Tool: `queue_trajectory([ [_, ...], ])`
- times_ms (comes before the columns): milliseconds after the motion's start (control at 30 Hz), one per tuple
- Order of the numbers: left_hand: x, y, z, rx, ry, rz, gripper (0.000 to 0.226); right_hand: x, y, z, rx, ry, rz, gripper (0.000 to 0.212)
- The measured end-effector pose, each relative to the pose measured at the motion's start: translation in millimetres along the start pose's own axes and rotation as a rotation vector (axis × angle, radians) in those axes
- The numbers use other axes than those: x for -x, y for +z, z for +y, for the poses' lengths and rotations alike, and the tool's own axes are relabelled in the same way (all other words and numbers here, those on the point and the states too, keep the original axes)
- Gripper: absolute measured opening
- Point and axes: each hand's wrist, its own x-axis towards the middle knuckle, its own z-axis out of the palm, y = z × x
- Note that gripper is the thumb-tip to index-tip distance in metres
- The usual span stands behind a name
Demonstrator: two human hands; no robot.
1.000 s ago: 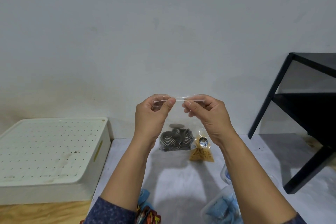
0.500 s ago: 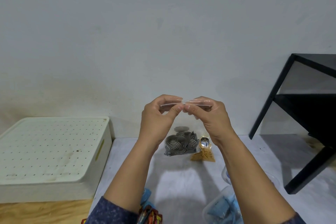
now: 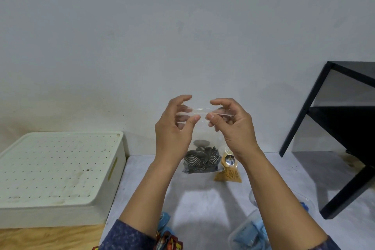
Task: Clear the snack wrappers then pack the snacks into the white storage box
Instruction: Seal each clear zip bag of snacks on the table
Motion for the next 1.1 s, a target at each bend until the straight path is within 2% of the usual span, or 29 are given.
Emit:
queue_trajectory([
  [100, -2, 0, -5, -0.076, 0.091, 0.021, 0.036, -1, -1, -1, 0.018, -0.024, -0.002, 0.026],
  [300, -3, 3, -13, -0.096, 0.109, 0.043, 0.020, -1, -1, 1, 0.048, 0.008, -0.022, 0.019],
  [700, -4, 2, -27, -0.240, 0.186, 0.056, 0.017, 0, 0, 7, 0.013, 0.088, -0.051, 0.014],
  [800, -4, 3, -24, -0.217, 0.114, 0.070, 0.021, -1, 1, 7, 0.061, 0.056, -0.080, 0.021],
  [900, -5, 2, -22, -0.174, -0.017, 0.125, 0.030, 7, -1, 6, 0.112, -0.017, -0.223, 0.052],
  [967, -7, -13, -33, -0.101, -0.124, 0.056, 0.031, 20, 12, 10, 0.221, -0.016, -0.247, 0.062],
  [1033, -7, -14, -36, -0.043, -0.216, 0.061, 0.028, 24, 12, 10, 0.327, -0.029, -0.306, 0.055],
  [1100, -8, -16, -33, 0.003, -0.263, 0.049, 0.024, 23, 12, 12, 0.402, 0.001, -0.306, 0.037],
])
